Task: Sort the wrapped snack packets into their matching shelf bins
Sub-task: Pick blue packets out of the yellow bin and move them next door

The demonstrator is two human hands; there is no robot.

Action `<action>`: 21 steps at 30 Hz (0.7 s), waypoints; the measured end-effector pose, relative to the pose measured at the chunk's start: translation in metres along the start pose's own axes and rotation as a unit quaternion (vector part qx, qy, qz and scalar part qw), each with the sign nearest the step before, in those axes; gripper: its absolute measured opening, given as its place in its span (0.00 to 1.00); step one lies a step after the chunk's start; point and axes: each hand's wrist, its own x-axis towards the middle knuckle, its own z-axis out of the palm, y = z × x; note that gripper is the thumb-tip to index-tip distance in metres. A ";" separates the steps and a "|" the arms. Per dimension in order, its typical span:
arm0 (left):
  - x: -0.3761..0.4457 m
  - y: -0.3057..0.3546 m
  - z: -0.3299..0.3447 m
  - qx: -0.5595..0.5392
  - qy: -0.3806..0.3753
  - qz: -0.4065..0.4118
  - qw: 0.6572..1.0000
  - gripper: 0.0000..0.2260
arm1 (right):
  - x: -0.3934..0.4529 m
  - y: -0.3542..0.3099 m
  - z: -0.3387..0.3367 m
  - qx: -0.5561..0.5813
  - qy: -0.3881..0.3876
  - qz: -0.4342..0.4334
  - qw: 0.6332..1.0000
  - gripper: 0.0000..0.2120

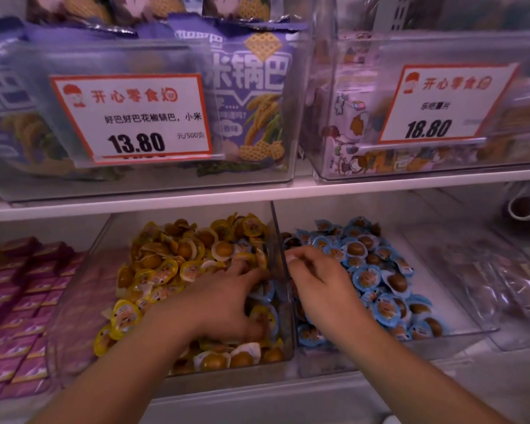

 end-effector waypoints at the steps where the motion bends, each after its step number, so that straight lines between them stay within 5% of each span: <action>1: -0.001 0.001 0.003 -0.008 -0.014 0.003 1.000 0.41 | 0.000 0.000 0.000 0.000 0.000 0.000 1.000 0.08; 6: -0.002 0.005 0.009 -0.063 0.037 0.007 0.997 0.36 | 0.001 -0.002 0.001 -0.004 0.006 0.001 1.000 0.07; 11: -0.006 0.014 0.016 -0.075 0.091 0.020 0.993 0.42 | 0.002 -0.004 0.002 -0.001 0.007 0.010 1.000 0.07; 17: -0.006 0.012 0.006 -0.180 0.117 0.032 0.976 0.25 | 0.000 -0.005 0.001 -0.012 0.015 0.010 1.000 0.08; 21: -0.010 -0.002 -0.007 -0.342 0.184 0.010 0.921 0.12 | -0.002 -0.007 -0.002 -0.013 0.002 0.002 1.000 0.08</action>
